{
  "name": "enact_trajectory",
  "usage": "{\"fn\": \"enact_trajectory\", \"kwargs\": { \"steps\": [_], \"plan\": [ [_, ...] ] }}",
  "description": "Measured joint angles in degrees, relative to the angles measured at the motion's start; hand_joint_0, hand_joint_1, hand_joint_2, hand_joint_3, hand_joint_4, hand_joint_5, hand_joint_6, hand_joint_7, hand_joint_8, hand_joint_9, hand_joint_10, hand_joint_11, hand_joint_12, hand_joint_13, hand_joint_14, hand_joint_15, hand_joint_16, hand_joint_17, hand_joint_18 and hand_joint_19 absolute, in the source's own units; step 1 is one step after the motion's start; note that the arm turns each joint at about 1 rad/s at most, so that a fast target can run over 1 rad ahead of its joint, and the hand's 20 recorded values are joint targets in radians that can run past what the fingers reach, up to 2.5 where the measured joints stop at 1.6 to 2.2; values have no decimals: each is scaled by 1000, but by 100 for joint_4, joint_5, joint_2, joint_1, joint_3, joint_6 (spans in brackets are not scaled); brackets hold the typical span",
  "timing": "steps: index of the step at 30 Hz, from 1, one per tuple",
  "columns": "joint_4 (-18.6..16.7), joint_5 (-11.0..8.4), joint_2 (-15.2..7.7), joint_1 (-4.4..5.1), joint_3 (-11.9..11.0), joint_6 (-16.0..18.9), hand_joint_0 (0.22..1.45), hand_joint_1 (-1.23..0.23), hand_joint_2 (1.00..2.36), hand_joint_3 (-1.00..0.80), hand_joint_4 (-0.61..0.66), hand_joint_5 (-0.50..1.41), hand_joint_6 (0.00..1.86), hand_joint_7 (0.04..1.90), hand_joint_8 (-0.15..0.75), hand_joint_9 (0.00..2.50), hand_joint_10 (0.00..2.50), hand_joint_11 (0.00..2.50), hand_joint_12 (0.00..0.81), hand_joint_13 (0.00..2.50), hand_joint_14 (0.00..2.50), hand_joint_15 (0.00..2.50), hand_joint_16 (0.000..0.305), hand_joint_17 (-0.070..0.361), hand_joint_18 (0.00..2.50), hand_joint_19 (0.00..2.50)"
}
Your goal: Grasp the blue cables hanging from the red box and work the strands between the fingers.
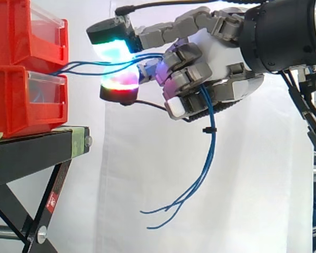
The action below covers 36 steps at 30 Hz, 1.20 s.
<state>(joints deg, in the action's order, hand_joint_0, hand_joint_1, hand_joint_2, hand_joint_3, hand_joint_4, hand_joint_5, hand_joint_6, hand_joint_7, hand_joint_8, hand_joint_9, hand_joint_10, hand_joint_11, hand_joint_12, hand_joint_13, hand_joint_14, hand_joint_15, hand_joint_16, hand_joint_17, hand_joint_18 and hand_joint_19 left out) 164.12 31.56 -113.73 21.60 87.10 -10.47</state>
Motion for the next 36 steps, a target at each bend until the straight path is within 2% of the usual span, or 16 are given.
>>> {"fn": "enact_trajectory", "kwargs": {
  "steps": [8, 14, 19, 24, 29, 36],
  "plan": [
    [100, -7, 4, 131, -70, 474, 1127, -611, 1002, 436, 280, -8, 1488, 984, 507, 1641, 2500, 2500, 726, 1976, 2500, 1785, 259, 194, 2500, 608],
    [602, -58, 2, 194, -435, 538, 1126, -611, 1003, 435, 280, -9, 1488, 984, 507, 1641, 2500, 2500, 726, 1976, 2500, 1785, 259, 194, 2500, 608],
    [1162, -282, 1, 247, -616, 602, 1127, -612, 1003, 426, 280, -8, 1489, 977, 507, 1641, 2500, 2500, 726, 1976, 2500, 1785, 259, 194, 2500, 608],
    [1292, -604, 3, 327, -655, 818, 1127, -612, 1004, 426, 281, -8, 1486, 988, 507, 1641, 2500, 2500, 726, 1976, 2500, 1785, 259, 194, 2500, 608],
    [1393, -794, 2, 375, -786, 1042, 1127, -611, 1003, 427, 281, -8, 1488, 975, 507, 1641, 2500, 2500, 726, 1976, 2500, 1785, 259, 194, 2500, 608],
    [1774, -1096, 1, 443, -951, 1279, 1128, -613, 1004, 419, 281, -10, 1486, 983, 507, 1641, 2500, 2500, 726, 1976, 2500, 1785, 259, 194, 2500, 608]
  ]
}}
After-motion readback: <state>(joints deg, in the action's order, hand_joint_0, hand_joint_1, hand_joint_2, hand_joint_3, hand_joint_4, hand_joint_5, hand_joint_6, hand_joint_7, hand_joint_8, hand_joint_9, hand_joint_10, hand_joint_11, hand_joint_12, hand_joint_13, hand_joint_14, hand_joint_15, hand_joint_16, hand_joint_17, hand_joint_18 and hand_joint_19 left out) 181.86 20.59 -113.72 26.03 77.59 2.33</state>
